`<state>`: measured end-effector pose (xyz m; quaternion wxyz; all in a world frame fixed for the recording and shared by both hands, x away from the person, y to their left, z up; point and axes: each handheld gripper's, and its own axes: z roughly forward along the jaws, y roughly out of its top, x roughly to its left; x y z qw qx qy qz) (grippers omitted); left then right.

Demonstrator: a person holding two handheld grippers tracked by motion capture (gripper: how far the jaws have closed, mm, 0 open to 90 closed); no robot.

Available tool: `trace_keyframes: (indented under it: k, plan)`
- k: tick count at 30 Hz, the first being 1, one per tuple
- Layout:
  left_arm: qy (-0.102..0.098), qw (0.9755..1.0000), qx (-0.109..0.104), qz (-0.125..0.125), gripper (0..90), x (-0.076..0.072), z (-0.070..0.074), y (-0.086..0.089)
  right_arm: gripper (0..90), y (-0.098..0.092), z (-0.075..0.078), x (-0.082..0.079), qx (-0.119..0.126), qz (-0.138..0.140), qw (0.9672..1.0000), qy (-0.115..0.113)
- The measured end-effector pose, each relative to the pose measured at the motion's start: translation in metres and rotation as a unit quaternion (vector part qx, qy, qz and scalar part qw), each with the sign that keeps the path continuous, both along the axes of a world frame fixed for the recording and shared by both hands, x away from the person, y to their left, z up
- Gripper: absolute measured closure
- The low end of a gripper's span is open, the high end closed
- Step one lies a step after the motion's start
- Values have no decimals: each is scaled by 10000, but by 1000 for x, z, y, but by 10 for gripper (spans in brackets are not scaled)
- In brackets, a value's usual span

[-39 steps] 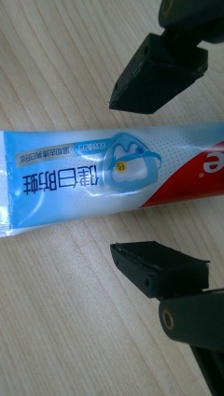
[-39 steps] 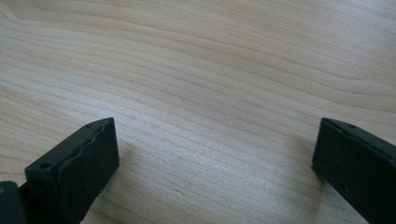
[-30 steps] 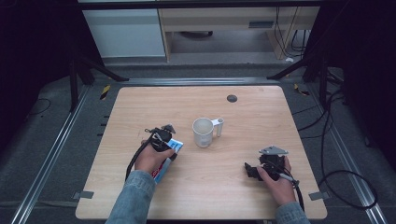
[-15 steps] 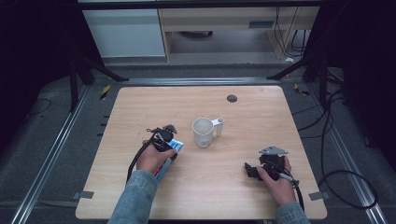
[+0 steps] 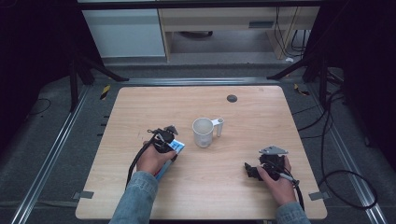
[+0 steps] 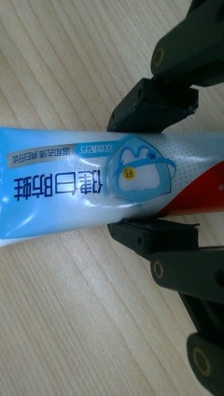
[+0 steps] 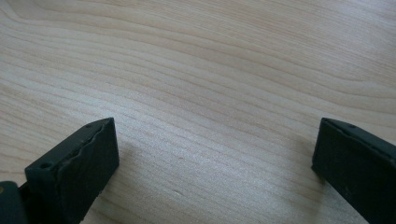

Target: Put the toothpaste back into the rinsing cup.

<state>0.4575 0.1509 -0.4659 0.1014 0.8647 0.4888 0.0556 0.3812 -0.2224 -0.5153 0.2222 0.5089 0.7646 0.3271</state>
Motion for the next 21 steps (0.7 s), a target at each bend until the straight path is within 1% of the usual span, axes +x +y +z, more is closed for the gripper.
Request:
trace_keyframes:
  k: [4,7,9,10,11,17,18,19,21]
  plan:
    - [-10,10000,-34,-3,512,0,0,1,7,0,0,0,-1,1,10000,-2]
    - [-40,10000,-56,-35,553,-2,1,1,7,0,0,0,0,1,10000,-2]
    - [-94,9999,-54,-132,601,-4,3,1,7,0,0,0,0,1,10000,-2]
    - [-94,9999,-54,-132,626,-4,3,1,7,0,0,0,0,1,10000,-2]
    - [-146,9998,-64,-153,647,-6,5,0,7,0,0,0,0,1,10000,-1]
    - [-239,9995,-168,-155,700,-9,6,3,7,0,0,0,0,1,10000,-2]
    - [-315,9992,-176,-177,704,-10,8,4,7,0,0,0,-1,2,10000,-3]
    - [-315,9992,-176,-177,707,-10,8,4,7,0,0,0,-1,2,10000,-3]
    - [-519,9982,-219,-186,710,-13,13,4,7,0,0,0,2,0,10000,0]
